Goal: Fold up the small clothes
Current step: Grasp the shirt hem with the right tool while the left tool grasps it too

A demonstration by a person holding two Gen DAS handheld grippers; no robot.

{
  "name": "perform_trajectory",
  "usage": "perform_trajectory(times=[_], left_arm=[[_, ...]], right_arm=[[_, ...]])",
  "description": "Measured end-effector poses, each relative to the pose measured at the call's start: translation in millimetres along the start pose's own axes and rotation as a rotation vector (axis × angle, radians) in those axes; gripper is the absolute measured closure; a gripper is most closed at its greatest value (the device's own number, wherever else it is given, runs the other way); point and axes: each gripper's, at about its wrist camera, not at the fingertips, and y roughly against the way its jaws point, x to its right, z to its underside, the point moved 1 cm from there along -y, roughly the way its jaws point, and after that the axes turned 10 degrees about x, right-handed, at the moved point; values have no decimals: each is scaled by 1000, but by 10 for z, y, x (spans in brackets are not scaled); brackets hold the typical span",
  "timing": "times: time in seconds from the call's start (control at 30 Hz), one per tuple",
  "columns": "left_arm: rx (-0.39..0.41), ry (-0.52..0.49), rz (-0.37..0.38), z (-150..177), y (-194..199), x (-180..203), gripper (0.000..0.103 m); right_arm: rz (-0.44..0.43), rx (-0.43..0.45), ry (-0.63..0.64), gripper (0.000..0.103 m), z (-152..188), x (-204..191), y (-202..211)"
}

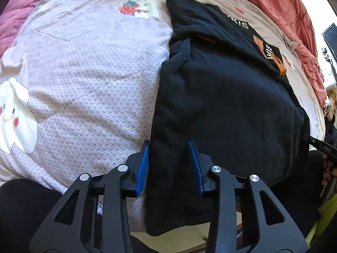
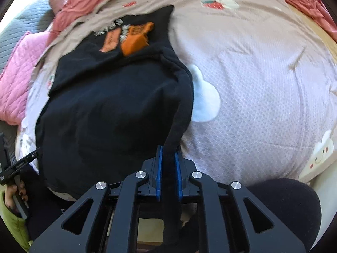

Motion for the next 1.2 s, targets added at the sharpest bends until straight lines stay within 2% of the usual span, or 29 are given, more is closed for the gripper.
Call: perform_trajectory(times=[0.07,0.2,0.23,0.27,0.3,0.47,0.6,0.7,0.8,1.03,1.2], left_arm=[[-9,11,3,2,-35,-11,72],[-2,10,6,-5,-56,12,74],[6,7,5,-5,-47,22,78],[9,5,8,-6,-44,32,86],[19,4,8,-11,-28,35,94],[94,32,59,-54,135,15,98],[191,-12,91,-85,349,122,99],[224,-8,123,-125,429,134,99],[240,42,161,-242,467,66,99],[309,103,172,-791,496,29,99],[330,154,167,-1142,377,15,99]], right_arm=[[17,-23,-10,70,14,28,-60],[-2,-65,-15,70,47,52,-158],[-15,-68,-16,76,56,59,-169],[-32,-70,-20,90,56,59,-173],[-55,-63,-24,95,51,58,-157],[-149,6,-46,95,5,75,1],[-209,64,-99,95,-53,146,95],[-249,128,-133,95,-99,217,208],[-276,208,-130,95,-217,217,351],[-269,343,-92,95,-761,169,501],[-230,369,-72,95,-1100,92,340]])
